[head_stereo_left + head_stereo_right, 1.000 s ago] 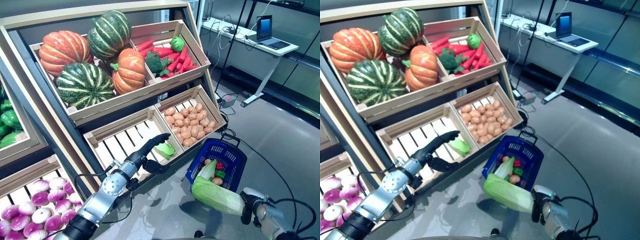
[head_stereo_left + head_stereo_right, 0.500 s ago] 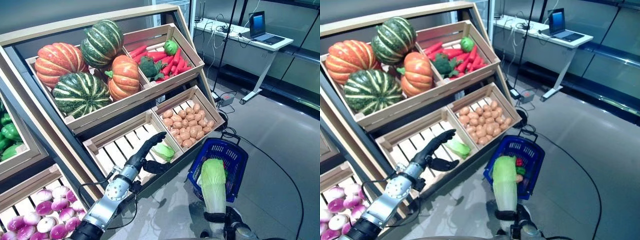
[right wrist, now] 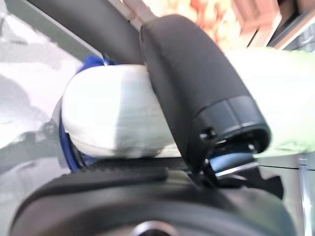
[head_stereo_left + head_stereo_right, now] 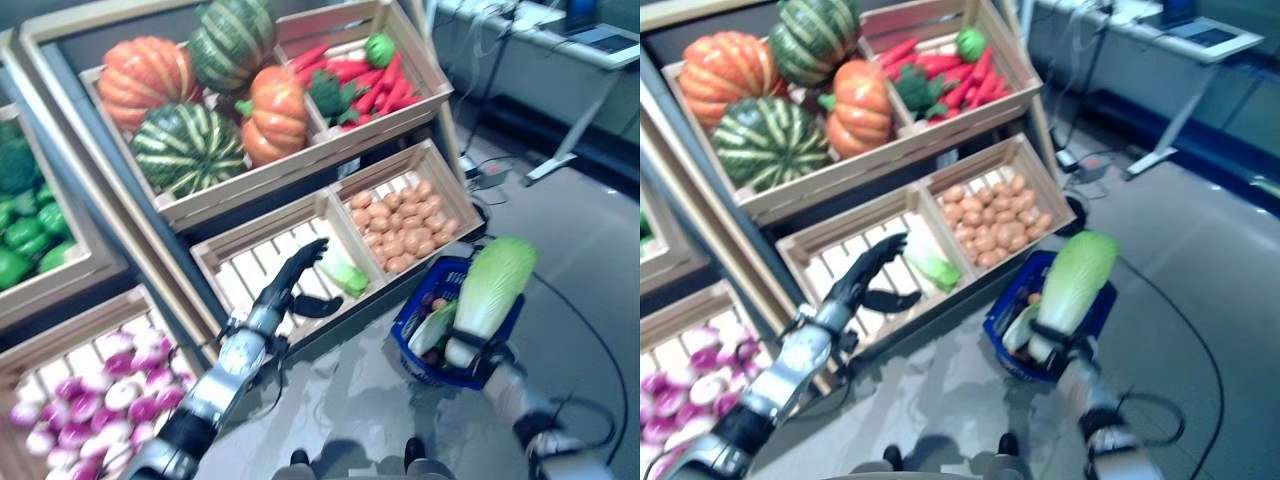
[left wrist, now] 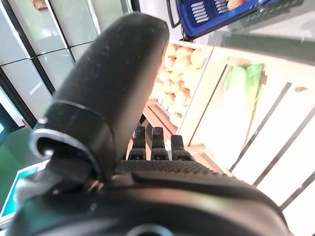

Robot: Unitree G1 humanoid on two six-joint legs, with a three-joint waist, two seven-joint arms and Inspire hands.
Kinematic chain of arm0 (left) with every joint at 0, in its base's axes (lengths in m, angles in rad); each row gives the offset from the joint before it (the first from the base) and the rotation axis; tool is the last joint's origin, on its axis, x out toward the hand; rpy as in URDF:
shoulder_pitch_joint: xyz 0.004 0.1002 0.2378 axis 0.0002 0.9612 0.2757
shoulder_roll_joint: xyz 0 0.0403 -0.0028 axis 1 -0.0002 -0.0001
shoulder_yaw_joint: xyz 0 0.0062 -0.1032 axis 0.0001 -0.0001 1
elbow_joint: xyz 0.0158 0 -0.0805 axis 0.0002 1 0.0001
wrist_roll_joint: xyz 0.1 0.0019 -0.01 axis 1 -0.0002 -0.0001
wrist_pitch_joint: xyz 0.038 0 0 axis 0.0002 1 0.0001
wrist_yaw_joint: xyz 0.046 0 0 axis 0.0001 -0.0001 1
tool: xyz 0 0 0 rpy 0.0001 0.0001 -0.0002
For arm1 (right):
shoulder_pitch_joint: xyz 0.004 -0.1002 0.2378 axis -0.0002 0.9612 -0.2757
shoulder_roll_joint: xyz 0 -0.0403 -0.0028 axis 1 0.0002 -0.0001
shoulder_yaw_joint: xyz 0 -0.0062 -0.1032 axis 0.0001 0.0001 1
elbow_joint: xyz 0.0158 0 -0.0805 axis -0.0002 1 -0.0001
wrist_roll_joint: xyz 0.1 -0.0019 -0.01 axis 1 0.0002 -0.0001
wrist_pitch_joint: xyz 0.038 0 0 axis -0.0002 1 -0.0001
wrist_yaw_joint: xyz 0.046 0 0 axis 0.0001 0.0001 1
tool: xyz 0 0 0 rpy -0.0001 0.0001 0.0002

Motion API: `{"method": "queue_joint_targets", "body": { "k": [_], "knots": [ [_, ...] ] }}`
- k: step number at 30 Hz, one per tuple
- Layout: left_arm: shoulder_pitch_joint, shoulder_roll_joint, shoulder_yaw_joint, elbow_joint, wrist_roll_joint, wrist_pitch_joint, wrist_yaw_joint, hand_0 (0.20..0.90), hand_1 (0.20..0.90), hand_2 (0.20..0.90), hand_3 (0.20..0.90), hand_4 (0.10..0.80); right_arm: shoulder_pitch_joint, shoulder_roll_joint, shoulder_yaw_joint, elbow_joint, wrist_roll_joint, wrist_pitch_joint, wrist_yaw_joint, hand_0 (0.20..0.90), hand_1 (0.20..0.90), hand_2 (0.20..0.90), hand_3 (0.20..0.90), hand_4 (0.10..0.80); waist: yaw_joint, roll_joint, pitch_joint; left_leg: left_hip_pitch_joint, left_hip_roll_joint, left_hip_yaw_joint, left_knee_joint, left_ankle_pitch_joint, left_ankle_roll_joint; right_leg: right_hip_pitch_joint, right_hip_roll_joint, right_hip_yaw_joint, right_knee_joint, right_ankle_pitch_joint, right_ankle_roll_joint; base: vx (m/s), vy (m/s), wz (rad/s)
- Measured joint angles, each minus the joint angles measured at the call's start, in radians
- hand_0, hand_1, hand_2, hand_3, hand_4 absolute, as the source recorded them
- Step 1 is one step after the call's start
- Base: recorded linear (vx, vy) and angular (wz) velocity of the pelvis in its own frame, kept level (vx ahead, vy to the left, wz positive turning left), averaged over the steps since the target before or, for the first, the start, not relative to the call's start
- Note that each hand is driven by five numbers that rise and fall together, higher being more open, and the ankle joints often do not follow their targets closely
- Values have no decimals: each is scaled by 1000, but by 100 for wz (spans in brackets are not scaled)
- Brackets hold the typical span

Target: Put vegetables into the basket

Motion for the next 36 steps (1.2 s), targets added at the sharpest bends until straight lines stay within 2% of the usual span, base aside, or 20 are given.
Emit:
{"method": "queue_joint_targets", "body": {
  "k": [1,3,6,12,14,17,26,27,36],
  "knots": [
    [-44,20,1,-20,-12,-11,1,900,900,900,900,800,-48,-64,-21,13,22,-2,17,300,300,300,300,400,9,4,45,-40,6,-1,48,-7,6,-33,-6,-17,57,-27,-13,-162,-97,29],
    [-58,60,3,-45,-24,-20,1,900,900,900,900,800,-81,-116,-60,13,46,-4,40,300,300,300,300,400,18,-7,82,-90,14,-11,110,-29,9,-97,-19,-20,160,-73,-22,-111,-72,20],
    [-67,109,0,-48,-40,-27,2,900,900,900,900,800,-105,-135,-98,30,50,-11,89,300,300,300,300,400,14,-41,135,-189,19,-41,276,-104,11,-185,-42,-19,329,-148,-22,-138,-59,13],
    [-121,108,-3,-48,-50,-33,10,900,900,900,900,800,-135,-155,-106,83,51,-8,120,300,300,300,300,400,8,-33,249,-398,-13,-83,549,-200,37,-373,-118,-5,609,-248,-18,-107,-26,18],
    [-124,109,-6,-50,-78,-39,22,900,900,900,900,800,-138,-153,-106,84,51,-5,121,300,300,300,300,400,10,-23,263,-468,-24,-86,640,-233,45,-449,-143,14,713,-290,-15,-112,-28,11],
    [-125,108,-10,-49,-89,-45,35,900,900,900,900,800,-143,-152,-106,84,52,1,121,300,300,300,300,400,11,-16,273,-539,-32,-104,724,-261,43,-516,-162,21,805,-330,-15,-95,-9,14],
    [-127,110,-22,-48,-90,-69,55,900,900,900,900,800,-191,-153,-101,108,52,21,168,300,300,300,300,400,9,-14,282,-619,-31,-113,822,-291,38,-609,-182,45,932,-382,-26,-49,-10,3],
    [-128,110,-22,-48,-90,-79,55,900,900,900,900,800,-197,-153,-99,113,53,24,171,900,900,900,900,800,6,-13,282,-625,-30,-116,826,-291,38,-615,-183,45,939,-383,-28,-22,-24,4],
    [-141,112,-23,-68,-102,-94,58,900,900,900,900,800,-212,-156,-99,115,61,26,178,900,900,900,900,800,1,-12,282,-636,-29,-122,833,-292,37,-627,-186,45,951,-390,-32,-4,-4,1]
  ]
}}
